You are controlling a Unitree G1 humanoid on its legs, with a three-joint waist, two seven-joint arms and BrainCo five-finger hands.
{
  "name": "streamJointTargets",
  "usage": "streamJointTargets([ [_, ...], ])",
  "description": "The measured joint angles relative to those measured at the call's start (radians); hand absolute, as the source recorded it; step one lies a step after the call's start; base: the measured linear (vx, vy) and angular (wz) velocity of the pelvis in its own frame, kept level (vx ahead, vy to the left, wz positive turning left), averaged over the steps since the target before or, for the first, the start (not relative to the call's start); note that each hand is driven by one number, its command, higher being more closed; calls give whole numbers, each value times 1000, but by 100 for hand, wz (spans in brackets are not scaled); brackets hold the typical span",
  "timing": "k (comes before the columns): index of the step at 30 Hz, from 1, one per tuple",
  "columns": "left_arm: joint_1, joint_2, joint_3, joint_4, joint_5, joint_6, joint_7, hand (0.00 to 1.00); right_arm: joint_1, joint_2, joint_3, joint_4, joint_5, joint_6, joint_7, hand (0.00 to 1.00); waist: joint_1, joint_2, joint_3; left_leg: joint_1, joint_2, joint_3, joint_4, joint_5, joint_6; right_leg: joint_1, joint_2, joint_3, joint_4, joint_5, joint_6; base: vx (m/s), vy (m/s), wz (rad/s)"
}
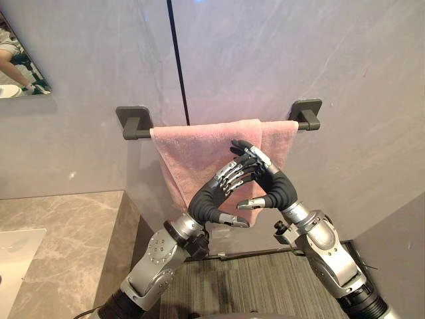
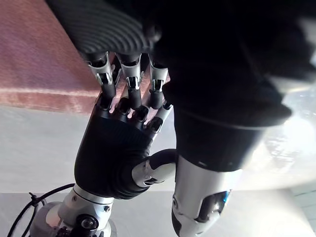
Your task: Organize washtable
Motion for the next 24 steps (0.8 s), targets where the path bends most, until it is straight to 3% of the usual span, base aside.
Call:
streamJointTargets([
  [12, 4, -46, 63, 169, 92, 16, 30, 0, -2, 1, 34, 132, -119, 30, 2, 0, 1, -11, -7, -18, 1, -4, -1, 1, 0, -14, -1, 2, -2, 0, 0, 0, 0, 0],
  [24, 2, -80, 193, 336, 189, 24, 124, 0, -5, 5, 30, 227, -270, 47, 14, 0, 0, -20, -12, -36, 2, -3, 0, 1, 0, -29, 0, 3, -10, 1, -2, -6, -3, 0],
])
